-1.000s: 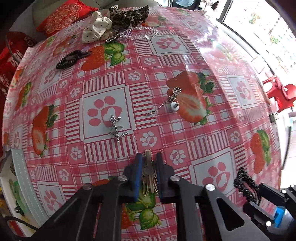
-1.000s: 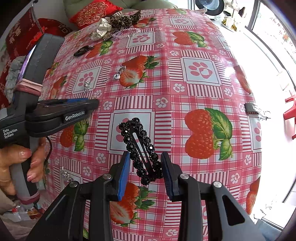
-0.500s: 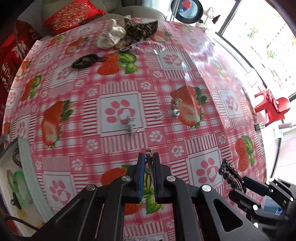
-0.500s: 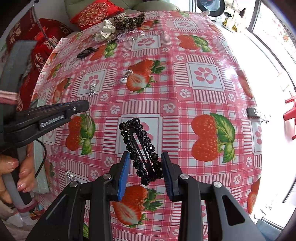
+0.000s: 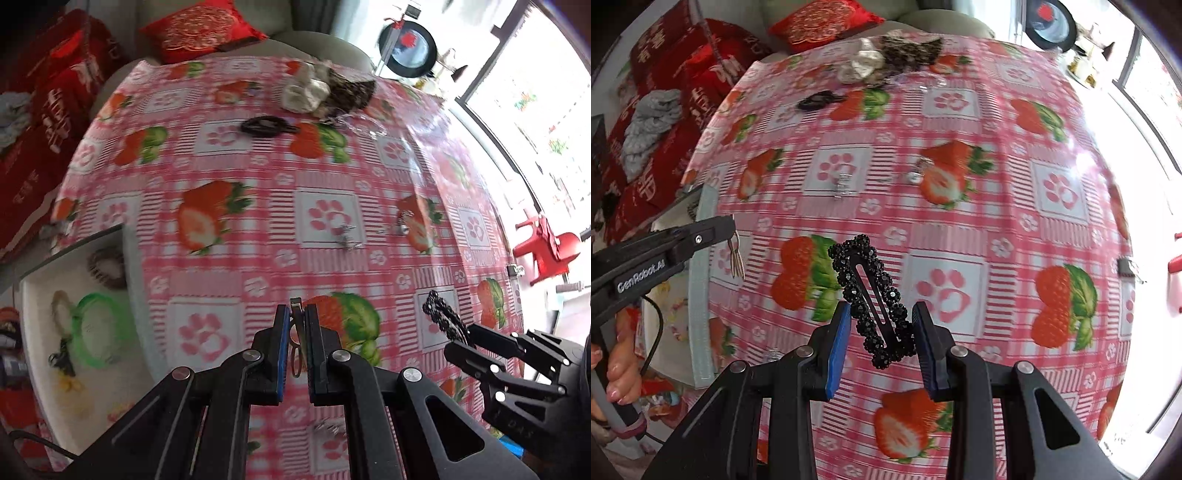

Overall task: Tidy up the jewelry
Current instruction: 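Lift the silver hairpin with the left tool while the right tool carries the rhinestone clip toward the tray, then lower the rhinestone clip into the tray and open the right tool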

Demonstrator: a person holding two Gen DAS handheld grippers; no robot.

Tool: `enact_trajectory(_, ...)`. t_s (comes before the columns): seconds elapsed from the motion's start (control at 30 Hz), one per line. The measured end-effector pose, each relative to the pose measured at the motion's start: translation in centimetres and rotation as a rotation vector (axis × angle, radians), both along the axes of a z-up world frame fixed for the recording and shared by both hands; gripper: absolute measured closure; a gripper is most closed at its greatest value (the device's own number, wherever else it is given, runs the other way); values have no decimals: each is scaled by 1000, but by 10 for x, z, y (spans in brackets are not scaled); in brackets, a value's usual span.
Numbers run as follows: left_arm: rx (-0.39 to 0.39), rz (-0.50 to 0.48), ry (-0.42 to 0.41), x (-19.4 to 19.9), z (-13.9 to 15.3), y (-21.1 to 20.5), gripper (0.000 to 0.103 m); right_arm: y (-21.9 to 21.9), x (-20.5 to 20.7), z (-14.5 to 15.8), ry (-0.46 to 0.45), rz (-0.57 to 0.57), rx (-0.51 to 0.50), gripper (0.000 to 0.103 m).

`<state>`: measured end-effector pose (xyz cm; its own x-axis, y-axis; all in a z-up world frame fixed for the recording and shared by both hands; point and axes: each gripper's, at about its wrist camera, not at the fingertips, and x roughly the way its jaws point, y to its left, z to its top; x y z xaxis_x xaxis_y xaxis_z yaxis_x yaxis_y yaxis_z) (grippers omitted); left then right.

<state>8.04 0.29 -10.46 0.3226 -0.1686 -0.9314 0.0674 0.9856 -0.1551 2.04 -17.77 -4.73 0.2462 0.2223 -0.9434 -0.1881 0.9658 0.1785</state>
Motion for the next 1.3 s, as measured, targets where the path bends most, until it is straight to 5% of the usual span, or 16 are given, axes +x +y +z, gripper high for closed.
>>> enact_trajectory(0.13, -2, 53, -7, -64, 54, 49, 88, 26, 1, 5, -3, 57, 11, 66)
enact_trajectory(0.37, 12, 167, -11, -104, 72, 110, 88, 88, -1, 12, -7, 182, 34, 66)
enact_trajectory(0.87, 49, 381, 50, -175, 55, 203, 88, 215, -33, 11, 19, 455, 66, 66)
enact_trajectory(1.3, 55, 425, 107, -191, 20, 220, 88, 266, -43, -12, 80, 565, 30, 66)
